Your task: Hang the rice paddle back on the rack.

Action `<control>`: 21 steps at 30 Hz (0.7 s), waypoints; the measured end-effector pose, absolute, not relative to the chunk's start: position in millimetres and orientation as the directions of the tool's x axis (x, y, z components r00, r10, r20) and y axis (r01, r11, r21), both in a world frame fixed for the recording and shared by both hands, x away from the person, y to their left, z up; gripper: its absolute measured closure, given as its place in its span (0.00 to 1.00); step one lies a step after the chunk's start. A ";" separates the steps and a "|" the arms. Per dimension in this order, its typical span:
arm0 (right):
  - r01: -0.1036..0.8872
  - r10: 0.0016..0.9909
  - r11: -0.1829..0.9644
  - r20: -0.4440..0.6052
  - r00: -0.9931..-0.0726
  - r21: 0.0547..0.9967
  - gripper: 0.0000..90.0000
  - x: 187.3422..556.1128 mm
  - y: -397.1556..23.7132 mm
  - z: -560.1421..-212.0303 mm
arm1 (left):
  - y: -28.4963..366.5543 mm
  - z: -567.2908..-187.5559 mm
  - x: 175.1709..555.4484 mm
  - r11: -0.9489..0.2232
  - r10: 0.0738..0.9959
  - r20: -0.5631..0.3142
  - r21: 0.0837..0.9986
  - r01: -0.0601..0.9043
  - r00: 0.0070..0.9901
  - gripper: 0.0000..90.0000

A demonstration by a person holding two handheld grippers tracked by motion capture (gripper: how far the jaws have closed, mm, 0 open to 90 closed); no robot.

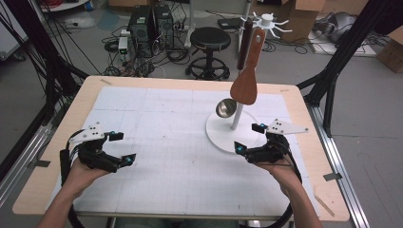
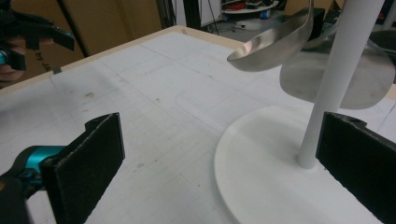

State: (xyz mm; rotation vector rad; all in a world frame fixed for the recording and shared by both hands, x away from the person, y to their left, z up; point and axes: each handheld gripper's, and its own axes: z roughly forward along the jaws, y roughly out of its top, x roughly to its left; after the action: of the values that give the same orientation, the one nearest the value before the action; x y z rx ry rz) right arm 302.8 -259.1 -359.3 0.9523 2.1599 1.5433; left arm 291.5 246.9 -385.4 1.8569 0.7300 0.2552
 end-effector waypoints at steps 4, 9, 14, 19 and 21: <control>0.336 0.677 0.196 0.120 -0.726 0.921 0.00 300.6 -260.6 -365.4 | 247.5 -386.2 292.0 -0.240 0.595 -0.161 0.899 0.366 0.788 0.02; 0.356 0.685 0.187 0.138 -0.716 0.916 0.00 297.6 -264.8 -376.5 | 247.3 -387.2 292.3 -0.239 0.597 -0.167 0.897 0.372 0.785 0.02; 0.373 0.688 0.182 0.153 -0.709 0.910 0.00 295.0 -268.7 -385.8 | 247.8 -387.5 292.5 -0.241 0.598 -0.166 0.896 0.373 0.784 0.02; 0.387 0.695 0.174 0.165 -0.700 0.906 0.00 291.9 -271.8 -391.2 | 248.0 -388.3 292.7 -0.244 0.600 -0.165 0.894 0.376 0.783 0.02; 0.387 0.696 0.172 0.166 -0.699 0.906 0.00 291.2 -273.2 -393.0 | 248.0 -388.7 292.8 -0.247 0.602 -0.163 0.893 0.376 0.782 0.02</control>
State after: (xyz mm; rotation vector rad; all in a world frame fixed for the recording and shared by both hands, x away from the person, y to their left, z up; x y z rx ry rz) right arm 291.2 -273.2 -393.0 1.0374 2.1663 1.5358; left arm 292.8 248.0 -388.7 1.8692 0.7467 0.2548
